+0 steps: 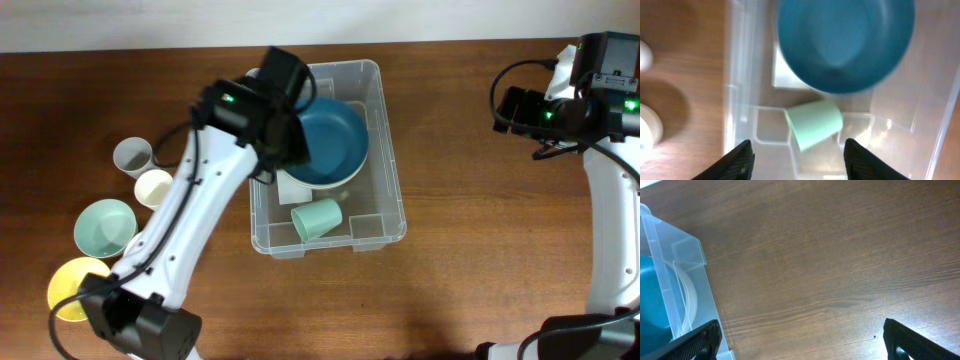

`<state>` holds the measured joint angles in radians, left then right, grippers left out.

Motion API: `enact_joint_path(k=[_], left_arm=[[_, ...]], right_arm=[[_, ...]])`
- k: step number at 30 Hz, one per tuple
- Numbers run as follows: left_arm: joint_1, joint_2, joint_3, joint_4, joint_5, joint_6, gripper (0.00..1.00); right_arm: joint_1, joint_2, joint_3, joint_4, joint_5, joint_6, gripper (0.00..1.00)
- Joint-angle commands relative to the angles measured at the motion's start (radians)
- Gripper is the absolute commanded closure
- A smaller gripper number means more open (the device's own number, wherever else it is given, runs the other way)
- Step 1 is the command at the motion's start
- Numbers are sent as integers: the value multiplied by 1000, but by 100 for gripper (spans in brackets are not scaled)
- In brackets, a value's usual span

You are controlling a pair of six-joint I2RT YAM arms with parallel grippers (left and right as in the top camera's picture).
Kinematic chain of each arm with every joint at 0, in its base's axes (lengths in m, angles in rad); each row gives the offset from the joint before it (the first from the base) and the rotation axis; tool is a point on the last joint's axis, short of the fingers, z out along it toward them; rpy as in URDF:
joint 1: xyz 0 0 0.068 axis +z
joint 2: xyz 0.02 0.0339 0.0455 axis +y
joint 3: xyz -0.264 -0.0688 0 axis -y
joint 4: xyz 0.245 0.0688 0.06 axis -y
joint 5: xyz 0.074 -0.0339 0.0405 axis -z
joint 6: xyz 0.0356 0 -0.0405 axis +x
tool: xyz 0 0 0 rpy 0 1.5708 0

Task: Pack container

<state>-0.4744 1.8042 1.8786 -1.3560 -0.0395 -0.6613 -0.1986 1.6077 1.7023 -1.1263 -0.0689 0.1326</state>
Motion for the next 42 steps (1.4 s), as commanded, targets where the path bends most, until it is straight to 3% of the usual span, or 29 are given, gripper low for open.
enact_joint_path(k=[1,12,23,32,34,36,40,42], left_arm=[[-22,11,-86,59,172,90,39],[-49,11,-415,244,358,75,39],[-49,11,-529,297,394,71,39],[-54,12,-570,470,395,71,41],[-54,12,-573,492,386,71,46],[-54,12,-573,540,373,72,70],[-61,12,-573,633,373,107,78],[-68,12,-573,644,373,118,98]], right_arm=[[1,4,-4,0,16,7,1],[1,4,-4,0,16,7,1],[1,4,-4,0,16,7,1],[1,4,-4,0,16,7,1],[1,4,-4,0,16,7,1],[1,4,-4,0,16,7,1],[1,4,-4,-1,16,7,1],[1,4,-4,-1,16,7,1]])
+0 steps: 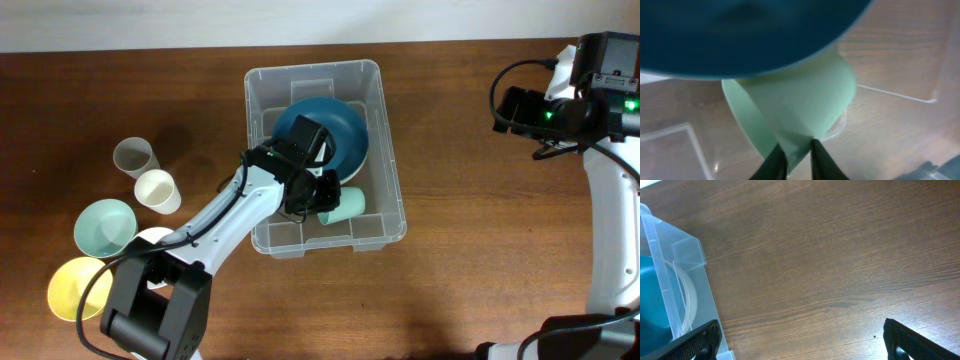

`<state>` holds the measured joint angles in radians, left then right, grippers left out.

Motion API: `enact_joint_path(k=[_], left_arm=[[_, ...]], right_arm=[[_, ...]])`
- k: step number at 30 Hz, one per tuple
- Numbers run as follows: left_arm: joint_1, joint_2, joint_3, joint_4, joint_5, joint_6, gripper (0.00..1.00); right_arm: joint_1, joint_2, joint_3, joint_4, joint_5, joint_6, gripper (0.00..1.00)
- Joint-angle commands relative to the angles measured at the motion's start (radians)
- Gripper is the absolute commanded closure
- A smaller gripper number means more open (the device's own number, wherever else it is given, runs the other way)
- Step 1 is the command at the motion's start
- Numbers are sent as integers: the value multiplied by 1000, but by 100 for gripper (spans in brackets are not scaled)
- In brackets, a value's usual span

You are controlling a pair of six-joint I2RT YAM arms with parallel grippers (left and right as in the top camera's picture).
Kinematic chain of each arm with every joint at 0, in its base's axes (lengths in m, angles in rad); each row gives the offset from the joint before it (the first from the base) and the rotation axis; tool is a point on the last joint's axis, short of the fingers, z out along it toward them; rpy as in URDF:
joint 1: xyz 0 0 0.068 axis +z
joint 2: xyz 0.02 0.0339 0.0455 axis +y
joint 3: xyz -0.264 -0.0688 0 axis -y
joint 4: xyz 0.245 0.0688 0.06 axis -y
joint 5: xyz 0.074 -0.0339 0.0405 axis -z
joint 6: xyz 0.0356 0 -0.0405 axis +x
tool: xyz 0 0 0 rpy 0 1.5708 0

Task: Pack container

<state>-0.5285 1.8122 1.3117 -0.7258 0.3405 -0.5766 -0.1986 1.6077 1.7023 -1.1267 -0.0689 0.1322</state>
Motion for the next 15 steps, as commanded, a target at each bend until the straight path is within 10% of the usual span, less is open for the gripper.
enact_joint_path(k=[1,15], left_arm=[[-18,4,-6,19,-7,34,99],[-80,-78,22,-14,-50,85,99]], right_arm=[[1,4,-4,-1,16,7,1],[1,4,-4,-1,16,7,1]])
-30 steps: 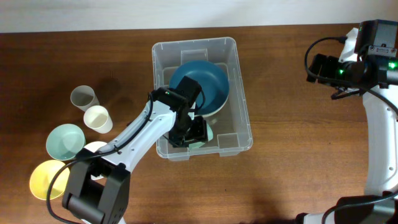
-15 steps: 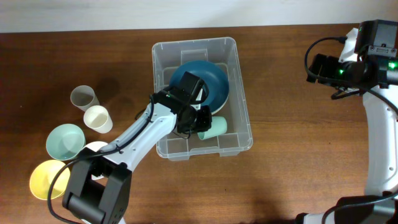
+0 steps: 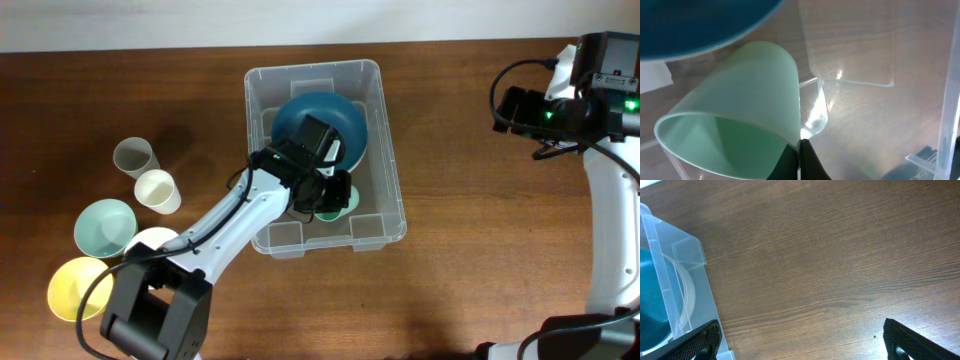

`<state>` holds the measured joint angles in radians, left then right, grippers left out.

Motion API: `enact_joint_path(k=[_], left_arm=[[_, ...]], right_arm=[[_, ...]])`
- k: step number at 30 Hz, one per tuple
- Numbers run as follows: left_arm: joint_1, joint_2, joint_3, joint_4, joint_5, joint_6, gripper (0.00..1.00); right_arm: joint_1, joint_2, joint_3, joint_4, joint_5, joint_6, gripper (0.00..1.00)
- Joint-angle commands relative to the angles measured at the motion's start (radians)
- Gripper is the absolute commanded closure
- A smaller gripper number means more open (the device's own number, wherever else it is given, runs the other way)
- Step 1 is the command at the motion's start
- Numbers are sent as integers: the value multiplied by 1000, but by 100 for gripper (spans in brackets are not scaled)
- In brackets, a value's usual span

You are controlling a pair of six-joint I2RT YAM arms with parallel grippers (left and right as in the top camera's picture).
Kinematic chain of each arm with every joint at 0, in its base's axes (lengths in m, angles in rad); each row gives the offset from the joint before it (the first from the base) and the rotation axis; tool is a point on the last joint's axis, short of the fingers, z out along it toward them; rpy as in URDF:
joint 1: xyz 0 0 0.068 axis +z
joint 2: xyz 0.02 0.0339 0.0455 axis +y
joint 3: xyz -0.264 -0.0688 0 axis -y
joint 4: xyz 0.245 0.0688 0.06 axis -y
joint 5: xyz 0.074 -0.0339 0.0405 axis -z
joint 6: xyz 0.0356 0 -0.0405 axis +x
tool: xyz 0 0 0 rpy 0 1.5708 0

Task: Pack container

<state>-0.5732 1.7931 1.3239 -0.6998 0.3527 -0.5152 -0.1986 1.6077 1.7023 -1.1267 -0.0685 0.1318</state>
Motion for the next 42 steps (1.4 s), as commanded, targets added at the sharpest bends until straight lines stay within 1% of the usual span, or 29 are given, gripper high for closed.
enact_joint_path(k=[1,4,7,11,13,14,17,19,25,27,30,31,32,35,42], left_arm=[[-52,-72,21,-68,-97,23,99],[-109,-106,58,-148,-197,23,99],[-159,-122,74,-158,-195,12,99],[-214,-122,76,-159,-206,-70,99],[-230,-122,76,-160,-253,-102,100],[-243,-122,76,-162,-321,-124,99],[-265,-121,76,-161,-444,-145,99],[-267,-120,76,-153,-484,-145,99],[-267,-80,78,-127,-485,-144,99],[-267,-55,98,-133,-483,-126,99],[-267,-12,164,-168,-482,-85,99],[-267,19,216,-203,-482,-77,99],[-267,55,264,-240,-481,-74,99],[-267,119,322,-285,-480,-75,99],[-267,206,340,-301,-433,-74,99]], right_arm=[[1,4,-4,-1,16,8,1],[1,4,-4,-1,16,8,1],[1,4,-4,-1,16,8,1],[1,4,-4,-3,16,8,1],[1,4,-4,-4,16,8,1],[1,4,-4,-4,15,8,1],[2,4,-4,-4,11,8,1],[2,4,-4,-4,-8,8,1],[2,4,-4,-4,-7,8,1],[2,4,-4,-4,-7,8,1],[2,4,-4,-4,-7,8,1],[2,4,-4,-4,-7,8,1],[2,4,-4,-4,-7,8,1],[2,4,-4,-4,-7,8,1],[2,4,-4,-3,-7,8,1]])
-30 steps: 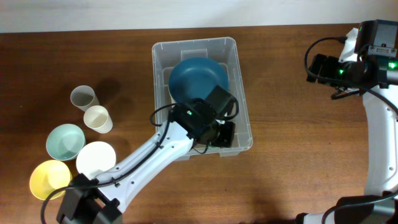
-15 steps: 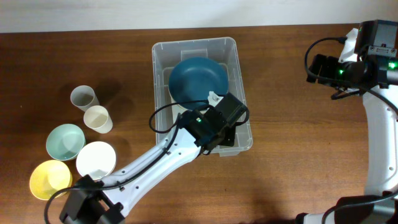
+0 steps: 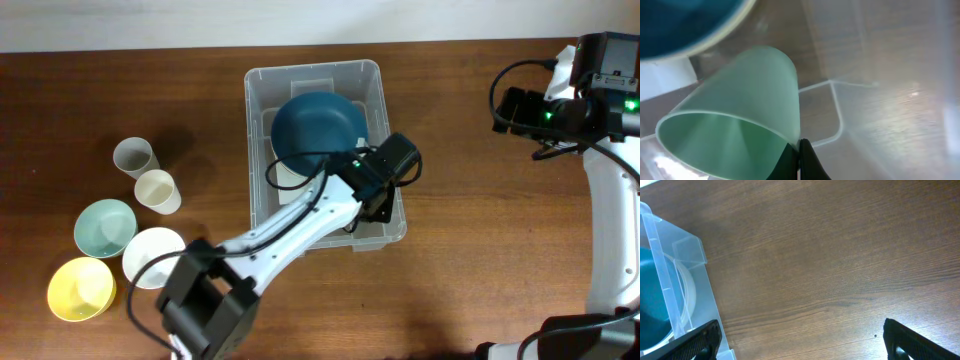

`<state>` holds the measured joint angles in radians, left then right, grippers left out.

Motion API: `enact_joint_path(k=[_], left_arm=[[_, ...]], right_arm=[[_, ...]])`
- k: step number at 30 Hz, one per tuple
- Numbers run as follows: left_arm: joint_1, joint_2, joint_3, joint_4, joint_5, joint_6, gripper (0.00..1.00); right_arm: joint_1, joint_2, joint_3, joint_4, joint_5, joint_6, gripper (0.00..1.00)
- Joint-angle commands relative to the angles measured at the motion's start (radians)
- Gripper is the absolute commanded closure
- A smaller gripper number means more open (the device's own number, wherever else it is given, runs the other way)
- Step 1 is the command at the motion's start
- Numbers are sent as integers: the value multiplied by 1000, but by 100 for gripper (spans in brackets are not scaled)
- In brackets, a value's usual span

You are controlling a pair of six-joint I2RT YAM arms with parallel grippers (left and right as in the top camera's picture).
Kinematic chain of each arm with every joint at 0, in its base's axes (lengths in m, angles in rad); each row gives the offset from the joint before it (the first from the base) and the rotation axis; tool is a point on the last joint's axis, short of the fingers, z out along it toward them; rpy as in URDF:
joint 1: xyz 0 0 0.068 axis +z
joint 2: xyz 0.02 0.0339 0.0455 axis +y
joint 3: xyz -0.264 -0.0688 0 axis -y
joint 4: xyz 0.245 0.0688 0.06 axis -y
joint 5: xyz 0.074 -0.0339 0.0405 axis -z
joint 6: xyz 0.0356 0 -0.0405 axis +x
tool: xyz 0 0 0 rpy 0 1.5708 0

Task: Pack container
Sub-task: 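Set the mint green cup upright in the container's front right corner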

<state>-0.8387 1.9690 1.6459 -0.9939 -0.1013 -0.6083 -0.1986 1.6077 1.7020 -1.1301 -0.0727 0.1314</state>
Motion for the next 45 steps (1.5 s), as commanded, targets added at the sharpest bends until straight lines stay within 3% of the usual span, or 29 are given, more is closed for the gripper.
enact_joint_path(k=[1,8,19,29,31,32,33,45], left_arm=[[-1,42,18,-6,30,19,99],[-13,49,18,-10,76,38,95],[-19,49,161,-120,80,83,95],[-31,49,167,-140,113,83,94],[-30,49,167,-144,113,83,90],[-30,49,167,-148,114,83,78],[-31,49,167,-153,114,83,73],[-29,48,175,-160,55,83,72]], right_arm=[[2,4,-4,0,-3,8,1],[2,4,-4,0,-3,8,1],[2,4,-4,0,-3,8,1],[2,4,-4,0,-3,8,1],[2,4,-4,0,-3,8,1],[2,4,-4,0,-3,8,1],[2,4,-4,0,-3,8,1],[2,4,-4,0,-3,8,1]])
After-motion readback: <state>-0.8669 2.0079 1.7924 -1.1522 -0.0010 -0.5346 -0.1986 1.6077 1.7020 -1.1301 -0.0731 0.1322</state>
